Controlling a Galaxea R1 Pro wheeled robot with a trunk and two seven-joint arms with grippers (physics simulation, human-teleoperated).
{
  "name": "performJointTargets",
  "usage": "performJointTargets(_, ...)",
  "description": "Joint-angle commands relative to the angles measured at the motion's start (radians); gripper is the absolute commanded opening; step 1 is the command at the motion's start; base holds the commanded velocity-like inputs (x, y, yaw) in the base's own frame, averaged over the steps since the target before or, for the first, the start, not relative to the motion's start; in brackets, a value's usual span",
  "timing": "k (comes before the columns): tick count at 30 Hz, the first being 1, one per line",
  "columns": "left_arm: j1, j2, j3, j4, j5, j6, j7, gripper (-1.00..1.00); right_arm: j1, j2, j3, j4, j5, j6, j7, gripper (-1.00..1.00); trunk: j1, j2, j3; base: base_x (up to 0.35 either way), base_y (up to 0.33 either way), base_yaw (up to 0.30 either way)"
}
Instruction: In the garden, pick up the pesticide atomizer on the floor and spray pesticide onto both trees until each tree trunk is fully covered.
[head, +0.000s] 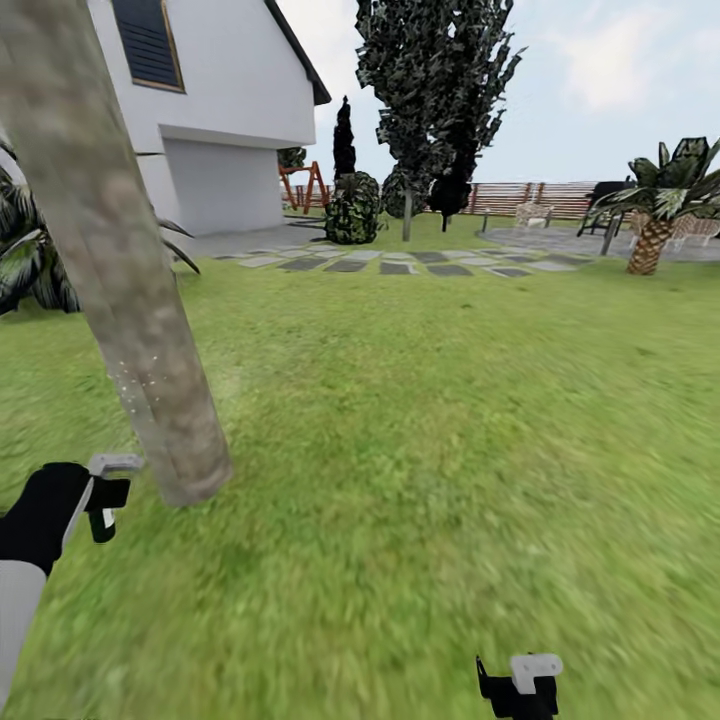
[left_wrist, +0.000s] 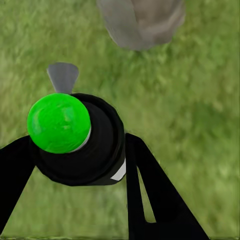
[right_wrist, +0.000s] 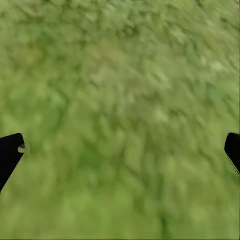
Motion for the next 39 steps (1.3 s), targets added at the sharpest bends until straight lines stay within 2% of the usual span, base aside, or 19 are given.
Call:
performJointTargets(1,0.004,-0.003,0.001,0.000,0.000,-0.001,0.001,-1.00,0.000,0.000,0.000,0.000,0.000,0.000,0.000,1.00,0.000,0.000,0.000,0.229,-0.199,0.275)
performJointTargets(8,0.011,-0.049,0.006,-0.002,0.009,0.003,0.004,-1.00,0.000,0.000,0.000,0.000,0.000,0.000,0.000,1.00,0.000,0.000,0.000,0.287,-0.103,0.100)
performJointTargets(11,0.012,-0.040,0.007,-0.002,0.003,0.003,0.003,-1.00,0.000,-0.001,0.000,0.000,0.000,0.000,0.000,1.00,0.000,0.000,0.000,0.334,-0.004,0.002)
performJointTargets(13,0.014,-0.011,0.006,0.001,-0.002,0.002,0.005,-1.00,0.000,-0.002,0.000,0.000,0.000,0.000,0.000,1.00,0.000,0.000,0.000,0.279,0.000,0.000)
performJointTargets(15,0.031,-0.010,0.001,0.006,-0.002,0.000,0.006,-1.00,0.000,-0.002,0.000,0.000,0.000,0.000,0.000,1.00,0.000,0.000,0.000,0.116,0.000,0.000)
performJointTargets(16,0.043,-0.017,0.000,0.014,-0.001,-0.001,0.007,-1.00,0.000,-0.002,0.000,0.000,0.000,0.000,0.000,1.00,0.000,0.000,0.000,0.050,0.000,0.000)
performJointTargets(19,0.072,-0.094,0.000,0.039,-0.003,-0.056,0.008,-1.00,0.000,0.000,0.000,0.000,0.000,0.000,0.000,1.00,0.000,0.000,0.000,0.012,0.000,0.000)
performJointTargets(21,0.075,-0.109,0.005,0.046,-0.002,-0.078,0.024,-1.00,0.000,0.000,0.000,0.000,0.000,0.000,0.000,1.00,0.000,0.000,0.000,0.002,0.000,0.000)
performJointTargets(23,0.076,-0.096,0.032,0.053,0.000,-0.084,0.069,-1.00,0.000,0.000,0.000,0.000,0.000,0.000,0.000,1.00,0.000,0.000,0.000,0.000,0.000,0.000)
performJointTargets(24,0.076,-0.071,0.078,0.056,0.000,-0.085,0.105,-1.00,0.000,0.000,0.000,0.000,0.000,0.000,0.000,1.00,0.000,0.000,0.000,0.000,0.000,0.000)
performJointTargets(26,0.076,-0.050,0.119,0.059,0.000,-0.089,0.128,-1.00,0.000,0.001,0.000,0.000,0.000,0.000,0.000,1.00,0.000,0.000,0.000,0.000,0.000,0.000)
performJointTargets(27,0.076,-0.047,0.127,0.060,-0.001,-0.092,0.135,-1.00,0.000,0.001,0.000,0.000,0.000,0.000,0.000,1.00,0.000,0.000,0.000,0.000,0.000,0.058)
performJointTargets(32,0.077,-0.110,0.112,0.057,0.002,-0.102,0.133,-1.00,0.000,0.001,0.000,0.000,-0.001,0.000,0.000,1.00,0.000,0.000,-0.001,0.003,0.000,0.216)
performJointTargets(39,0.078,-0.125,0.107,0.062,0.004,-0.114,0.126,-1.00,0.000,0.000,0.000,0.000,0.000,0.000,0.000,1.00,0.000,0.000,-0.002,0.276,0.000,0.060)
